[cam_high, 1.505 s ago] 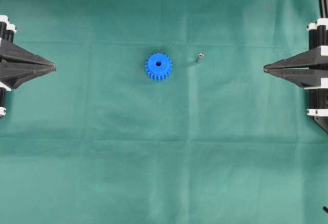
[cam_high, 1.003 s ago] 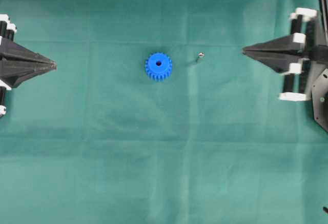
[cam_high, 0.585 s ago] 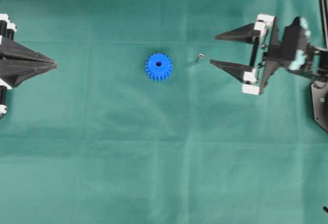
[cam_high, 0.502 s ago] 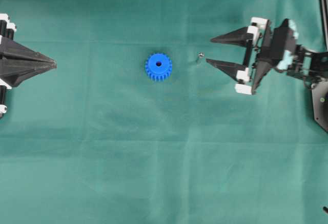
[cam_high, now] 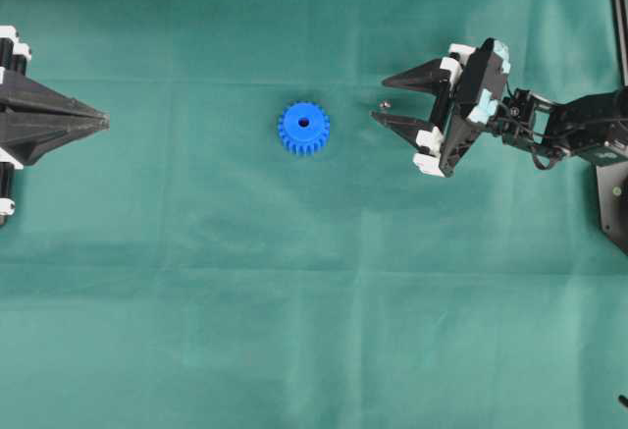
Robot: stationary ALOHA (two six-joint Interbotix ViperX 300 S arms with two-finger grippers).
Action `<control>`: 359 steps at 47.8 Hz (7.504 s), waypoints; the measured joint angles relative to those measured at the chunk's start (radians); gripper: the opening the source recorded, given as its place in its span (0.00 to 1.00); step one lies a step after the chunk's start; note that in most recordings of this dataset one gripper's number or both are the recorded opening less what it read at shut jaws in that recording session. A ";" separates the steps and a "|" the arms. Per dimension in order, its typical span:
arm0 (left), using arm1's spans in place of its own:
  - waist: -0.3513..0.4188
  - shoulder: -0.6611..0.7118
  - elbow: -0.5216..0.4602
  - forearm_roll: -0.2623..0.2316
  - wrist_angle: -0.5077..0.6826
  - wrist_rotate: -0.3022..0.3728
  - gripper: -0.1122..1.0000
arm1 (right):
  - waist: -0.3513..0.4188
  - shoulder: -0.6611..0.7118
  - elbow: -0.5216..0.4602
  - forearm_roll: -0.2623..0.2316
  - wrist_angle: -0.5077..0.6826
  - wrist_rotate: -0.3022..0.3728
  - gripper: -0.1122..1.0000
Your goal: Insert the shaft placed at a random location into the center hole of the small gear at another random location.
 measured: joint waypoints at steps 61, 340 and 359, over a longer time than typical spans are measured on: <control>0.002 -0.015 0.000 -0.002 0.011 -0.006 0.10 | -0.002 -0.252 -0.005 -0.041 0.219 -0.015 0.23; 0.002 -0.035 0.000 -0.008 0.043 -0.021 0.10 | 0.092 -0.359 -0.233 -0.041 0.554 -0.017 0.75; 0.002 -0.041 0.000 -0.008 0.046 -0.020 0.10 | 0.094 -0.667 -0.021 -0.035 0.663 -0.012 0.75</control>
